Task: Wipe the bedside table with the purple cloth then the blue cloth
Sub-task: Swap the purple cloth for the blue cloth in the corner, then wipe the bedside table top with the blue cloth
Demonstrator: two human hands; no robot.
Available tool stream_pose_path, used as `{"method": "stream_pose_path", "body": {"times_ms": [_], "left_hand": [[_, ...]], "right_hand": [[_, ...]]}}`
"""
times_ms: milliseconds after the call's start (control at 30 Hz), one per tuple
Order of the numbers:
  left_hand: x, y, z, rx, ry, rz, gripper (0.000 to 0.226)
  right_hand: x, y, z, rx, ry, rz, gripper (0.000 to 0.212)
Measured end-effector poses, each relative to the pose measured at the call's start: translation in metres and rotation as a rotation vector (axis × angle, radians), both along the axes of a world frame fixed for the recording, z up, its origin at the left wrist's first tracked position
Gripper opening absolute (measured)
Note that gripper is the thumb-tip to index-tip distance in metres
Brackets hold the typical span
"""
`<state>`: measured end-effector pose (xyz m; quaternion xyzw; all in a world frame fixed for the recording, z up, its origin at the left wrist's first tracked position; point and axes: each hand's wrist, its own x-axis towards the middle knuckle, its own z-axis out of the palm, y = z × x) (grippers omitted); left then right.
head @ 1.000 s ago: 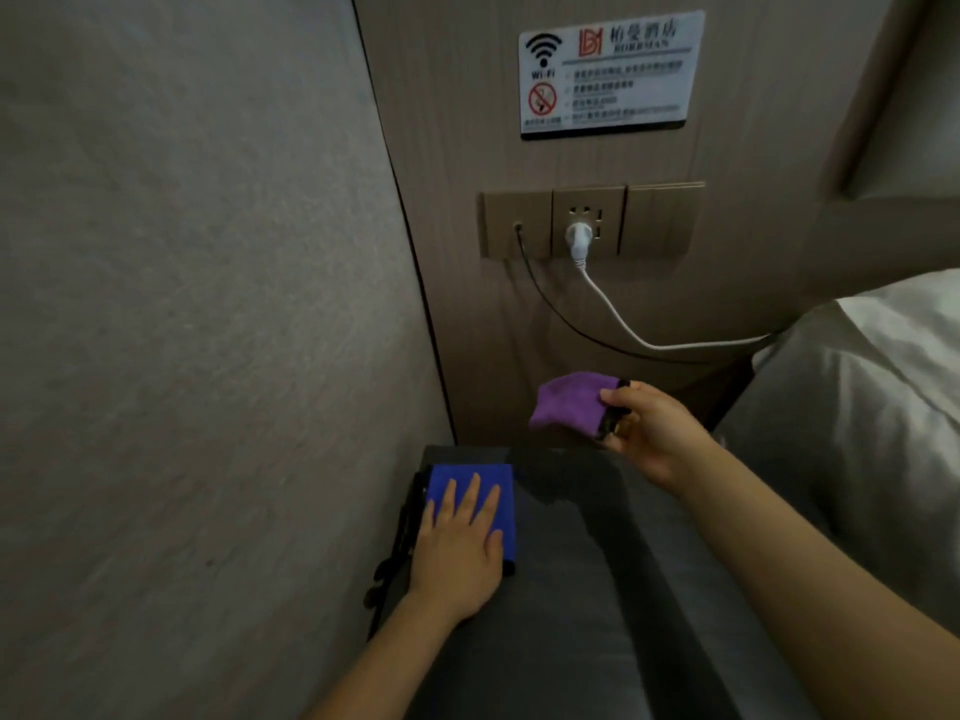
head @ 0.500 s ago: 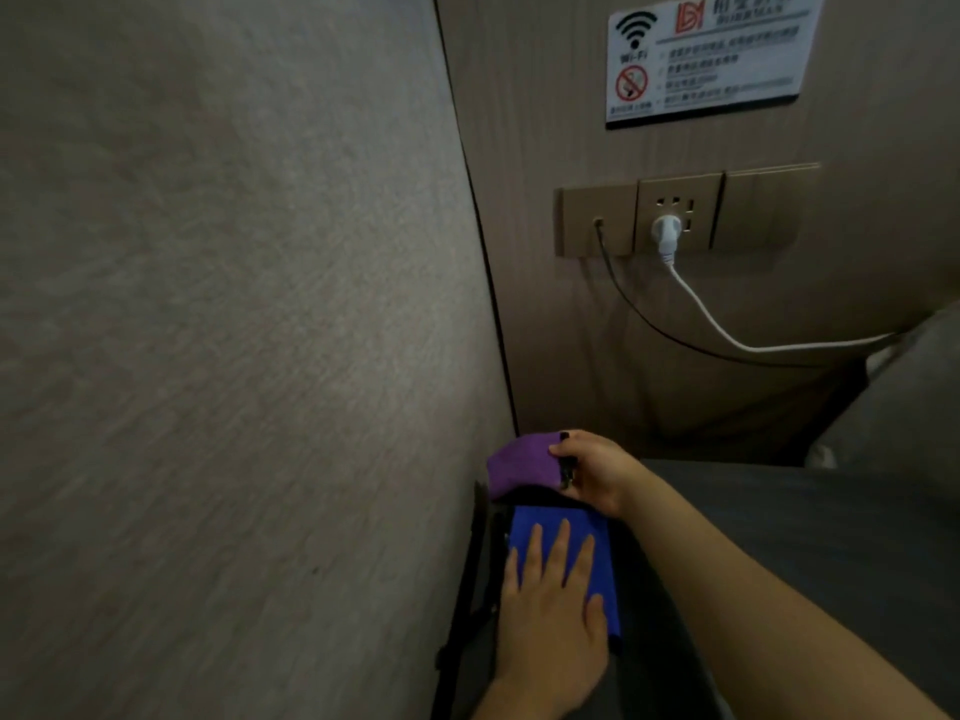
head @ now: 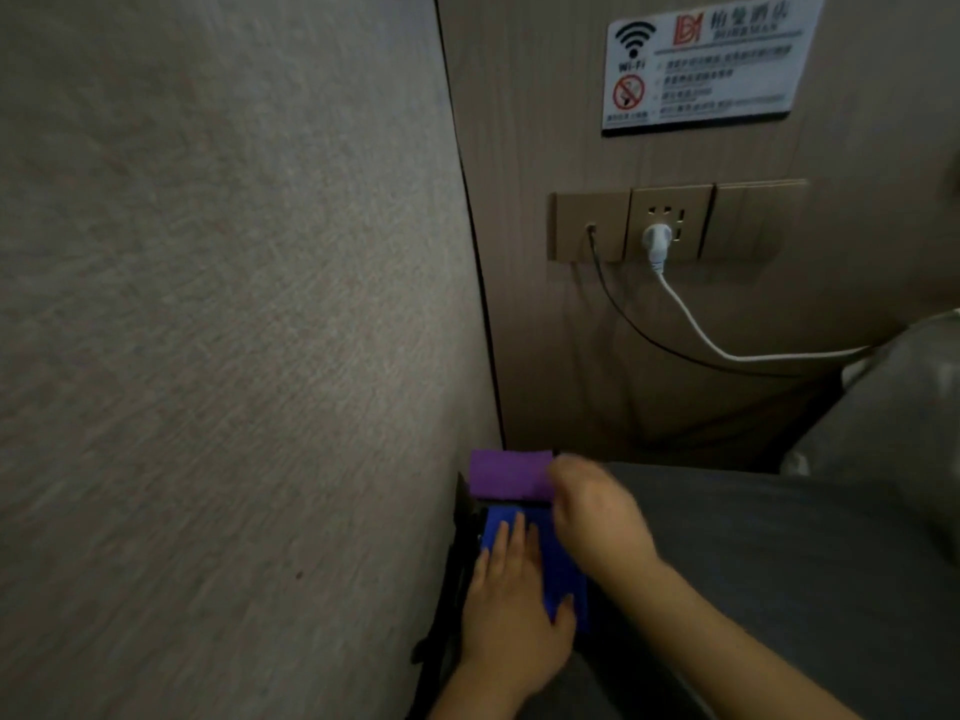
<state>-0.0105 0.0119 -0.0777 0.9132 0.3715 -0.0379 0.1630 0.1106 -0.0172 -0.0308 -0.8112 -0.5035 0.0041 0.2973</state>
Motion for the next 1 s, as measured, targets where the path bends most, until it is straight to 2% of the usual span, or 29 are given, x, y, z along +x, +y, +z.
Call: {"method": "stream_pose_path", "body": {"times_ms": [67,133,167,233,333,400,567,667,733,800,867,1000], "left_hand": [[-0.003,0.004,0.002,0.131,-0.003,-0.008,0.087],[-0.005,0.005,0.009,0.187,-0.020,0.043,0.077],[-0.005,0.005,0.010,0.210,-0.012,0.038,0.074],[-0.008,0.007,0.010,0.074,0.086,0.011,0.071],[-0.009,0.015,0.015,0.083,0.143,-0.064,0.069],[-0.010,0.020,0.023,0.044,0.177,-0.130,0.066],[-0.015,0.012,0.024,0.190,0.229,-0.233,0.060],[-0.014,0.003,0.022,0.265,0.221,-0.263,0.070],[-0.013,0.001,0.022,0.256,0.232,-0.257,0.064],[-0.012,-0.002,0.023,0.232,0.214,-0.253,0.062],[-0.010,-0.007,0.025,0.214,0.195,-0.265,0.062],[-0.002,-0.020,0.028,0.182,0.173,-0.279,0.061]], "right_hand": [[-0.016,-0.014,-0.009,-0.064,-0.011,0.198,0.035],[-0.027,-0.023,-0.019,-0.246,0.043,0.298,0.045],[-0.028,-0.025,-0.022,-0.245,0.023,0.319,0.047],[-0.025,-0.022,-0.027,-0.206,-0.095,0.330,0.046],[-0.025,-0.027,-0.026,-0.427,-0.055,0.376,0.049],[-0.020,-0.027,-0.027,-0.471,-0.075,0.371,0.052],[-0.019,-0.031,-0.025,-0.527,-0.256,0.375,0.048],[-0.023,-0.036,-0.034,-0.608,-0.374,0.403,0.041],[-0.024,-0.041,-0.040,-0.528,-0.431,0.391,0.040],[-0.026,-0.046,-0.029,-0.524,-0.445,0.403,0.043],[-0.021,-0.051,-0.025,-0.487,-0.377,0.389,0.046],[-0.013,-0.067,-0.012,-0.635,-0.329,0.415,0.053]]}}
